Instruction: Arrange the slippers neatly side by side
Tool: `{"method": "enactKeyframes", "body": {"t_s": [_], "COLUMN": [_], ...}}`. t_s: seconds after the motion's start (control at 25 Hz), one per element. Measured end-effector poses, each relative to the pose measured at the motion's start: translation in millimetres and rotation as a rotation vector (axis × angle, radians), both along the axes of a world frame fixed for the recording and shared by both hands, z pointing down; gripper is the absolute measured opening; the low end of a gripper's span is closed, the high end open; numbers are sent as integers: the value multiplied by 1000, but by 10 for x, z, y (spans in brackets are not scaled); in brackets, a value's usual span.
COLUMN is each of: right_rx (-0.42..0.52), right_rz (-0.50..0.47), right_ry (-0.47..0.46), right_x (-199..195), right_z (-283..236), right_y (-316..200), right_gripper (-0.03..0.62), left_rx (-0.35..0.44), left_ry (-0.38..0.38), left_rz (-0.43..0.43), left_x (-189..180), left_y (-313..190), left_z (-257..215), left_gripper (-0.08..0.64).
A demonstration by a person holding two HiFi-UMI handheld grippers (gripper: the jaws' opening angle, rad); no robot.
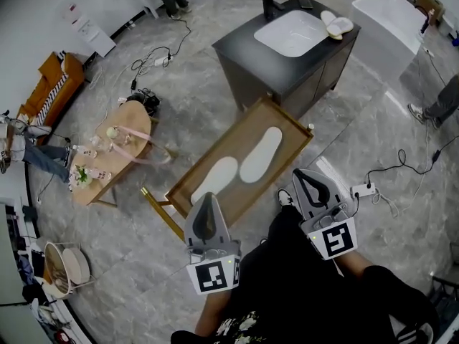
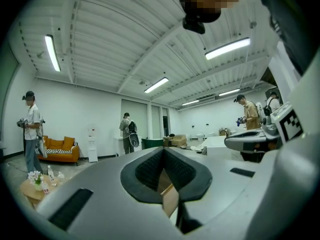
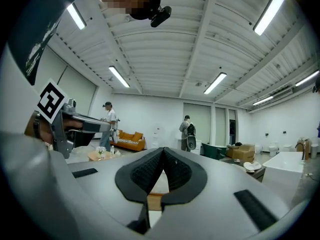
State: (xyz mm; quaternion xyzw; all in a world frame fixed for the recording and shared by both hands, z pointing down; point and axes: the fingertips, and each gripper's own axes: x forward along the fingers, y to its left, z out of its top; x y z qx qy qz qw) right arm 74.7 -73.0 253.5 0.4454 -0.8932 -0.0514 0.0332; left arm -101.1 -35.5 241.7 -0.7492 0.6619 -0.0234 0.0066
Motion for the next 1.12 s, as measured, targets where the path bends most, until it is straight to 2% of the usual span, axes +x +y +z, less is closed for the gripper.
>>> {"method": "enactKeyframes", "body": {"t_s": [0.68,1.12], "right_rx": [-12,-54], "right_rz": [-262,-500], "right_ry": [23,17], "right_x": [-302,-751], "right_z": [-41,152], "right_y": [-1135,-1347], "right_gripper": [-2,-2], "left_rx": [-27,-94], "left_ry": [1,0], "left_rz": [-251,-454], "left_x": [-138,-211], "left_y": [-695,-519], "left_z": [-33,179], "left_gripper": [2,2]}}
